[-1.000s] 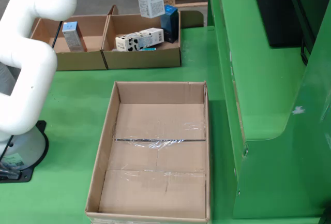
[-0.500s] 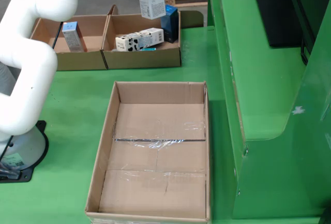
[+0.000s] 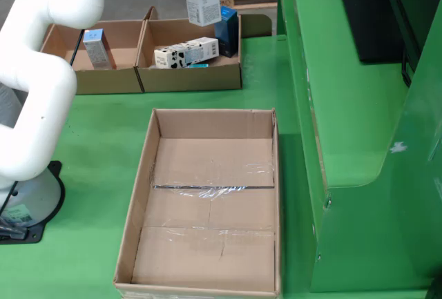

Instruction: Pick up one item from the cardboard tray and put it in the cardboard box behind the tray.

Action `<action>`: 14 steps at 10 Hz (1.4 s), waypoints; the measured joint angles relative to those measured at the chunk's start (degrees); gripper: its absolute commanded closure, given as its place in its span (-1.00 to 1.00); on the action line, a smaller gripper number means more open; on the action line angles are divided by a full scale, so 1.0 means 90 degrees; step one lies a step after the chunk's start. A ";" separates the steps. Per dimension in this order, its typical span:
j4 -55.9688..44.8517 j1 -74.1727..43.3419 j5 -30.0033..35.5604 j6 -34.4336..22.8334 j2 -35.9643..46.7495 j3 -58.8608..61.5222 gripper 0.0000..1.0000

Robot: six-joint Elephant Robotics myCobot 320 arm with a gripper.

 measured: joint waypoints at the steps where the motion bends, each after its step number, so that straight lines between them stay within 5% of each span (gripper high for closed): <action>1: 0.0000 0.0000 0.0000 0.0020 0.0000 0.0000 1.00; 14: 0.0000 0.0196 0.0000 0.0302 -0.0234 0.0000 1.00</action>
